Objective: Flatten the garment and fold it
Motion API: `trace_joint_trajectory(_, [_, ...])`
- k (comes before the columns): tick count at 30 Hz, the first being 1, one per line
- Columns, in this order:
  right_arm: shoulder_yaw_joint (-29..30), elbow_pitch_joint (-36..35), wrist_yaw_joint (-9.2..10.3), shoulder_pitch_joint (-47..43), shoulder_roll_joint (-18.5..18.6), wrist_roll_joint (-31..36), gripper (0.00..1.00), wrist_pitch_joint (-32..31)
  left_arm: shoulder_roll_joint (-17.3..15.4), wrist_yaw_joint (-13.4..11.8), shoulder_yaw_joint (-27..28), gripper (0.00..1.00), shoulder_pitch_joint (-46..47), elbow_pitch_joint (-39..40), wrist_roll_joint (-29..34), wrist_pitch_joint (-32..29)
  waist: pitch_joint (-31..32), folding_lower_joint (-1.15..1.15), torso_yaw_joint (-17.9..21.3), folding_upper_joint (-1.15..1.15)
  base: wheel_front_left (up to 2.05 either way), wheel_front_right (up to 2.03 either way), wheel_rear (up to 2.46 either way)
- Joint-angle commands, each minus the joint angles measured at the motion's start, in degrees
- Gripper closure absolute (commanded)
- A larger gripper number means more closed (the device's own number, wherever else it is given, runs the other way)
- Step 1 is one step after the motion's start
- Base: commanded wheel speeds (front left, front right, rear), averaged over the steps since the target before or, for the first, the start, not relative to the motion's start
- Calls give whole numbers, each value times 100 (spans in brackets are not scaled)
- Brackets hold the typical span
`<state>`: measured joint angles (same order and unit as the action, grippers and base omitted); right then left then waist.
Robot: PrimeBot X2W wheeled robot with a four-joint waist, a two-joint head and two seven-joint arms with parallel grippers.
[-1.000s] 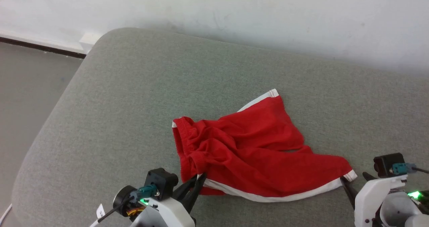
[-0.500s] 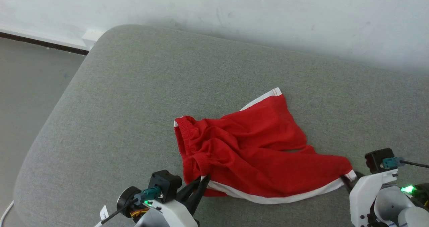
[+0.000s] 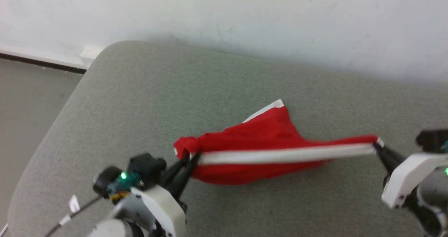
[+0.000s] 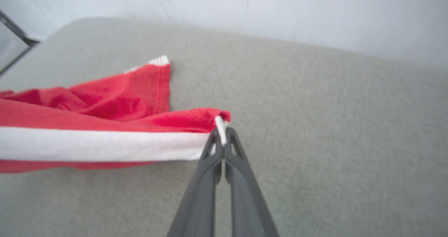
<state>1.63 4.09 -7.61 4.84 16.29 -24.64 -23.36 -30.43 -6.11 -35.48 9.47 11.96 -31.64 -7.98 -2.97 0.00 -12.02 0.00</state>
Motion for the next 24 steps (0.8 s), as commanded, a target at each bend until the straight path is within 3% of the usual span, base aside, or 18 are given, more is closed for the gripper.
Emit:
trace_joint_trajectory(1, [48, -89, 12, 151, 35, -83, 100, -25, -48, -5, 72, 100, 168, 85, 34, -14, 82, 0, 94, 0, 0, 0, 0])
trace_joint_trajectory(8, [447, -1121, 12, 967, 129, -632, 100, -420, -344, 136, 590, 100, 1252, 904, -76, -462, 257, 0, 382, 0, 0, 0, 0])
trace_joint_trajectory(14, [695, -1772, 12, 1836, 156, -526, 100, -847, -544, 309, 950, 100, 2363, 1093, -108, -882, 376, 0, 685, 0, 0, 0, 0])
trace_joint_trajectory(19, [890, -2006, 12, 2476, 75, -240, 100, -1276, -571, 379, 1171, 100, 3011, 1027, -273, -1129, 312, 0, 970, 0, 0, 0, 0])
trace_joint_trajectory(24, [720, -1890, 12, 3093, 324, 12, 100, -1476, -536, 490, 1256, 100, 3501, 844, -446, -1294, -62, 0, 1282, 0, 0, 0, 0])
